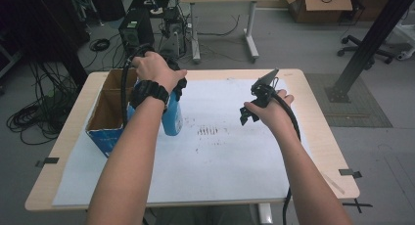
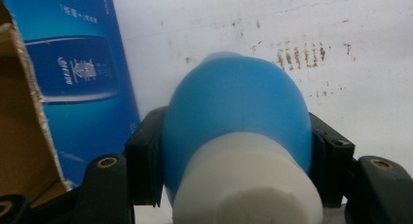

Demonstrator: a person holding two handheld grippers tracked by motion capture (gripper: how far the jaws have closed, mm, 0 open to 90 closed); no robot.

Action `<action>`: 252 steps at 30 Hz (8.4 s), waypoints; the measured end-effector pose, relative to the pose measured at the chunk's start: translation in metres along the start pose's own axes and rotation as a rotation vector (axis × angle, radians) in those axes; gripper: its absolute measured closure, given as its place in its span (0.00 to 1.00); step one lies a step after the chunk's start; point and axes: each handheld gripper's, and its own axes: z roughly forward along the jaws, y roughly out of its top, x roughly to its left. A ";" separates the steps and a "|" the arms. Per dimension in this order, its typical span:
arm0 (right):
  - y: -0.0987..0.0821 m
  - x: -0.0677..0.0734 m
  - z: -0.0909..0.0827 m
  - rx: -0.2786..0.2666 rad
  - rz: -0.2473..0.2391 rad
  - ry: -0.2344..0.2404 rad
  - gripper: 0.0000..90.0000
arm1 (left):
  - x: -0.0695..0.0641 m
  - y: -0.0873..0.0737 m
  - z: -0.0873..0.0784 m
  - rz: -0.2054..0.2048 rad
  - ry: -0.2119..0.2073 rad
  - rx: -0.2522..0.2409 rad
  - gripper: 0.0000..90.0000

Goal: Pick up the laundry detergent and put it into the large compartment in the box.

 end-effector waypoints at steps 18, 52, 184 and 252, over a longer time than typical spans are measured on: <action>0.002 0.001 -0.003 -0.004 0.001 0.001 0.08 | 0.011 0.003 -0.053 0.020 0.008 -0.015 0.42; 0.008 -0.002 0.001 0.007 0.010 -0.012 0.08 | 0.111 -0.008 -0.116 -0.049 0.019 -0.059 0.42; -0.006 -0.012 0.017 0.030 0.037 -0.016 0.08 | 0.169 -0.027 0.070 -0.104 -0.031 0.093 0.35; -0.038 -0.021 -0.013 -0.025 0.054 -0.005 0.08 | 0.005 -0.027 0.004 0.163 -0.078 -0.017 0.06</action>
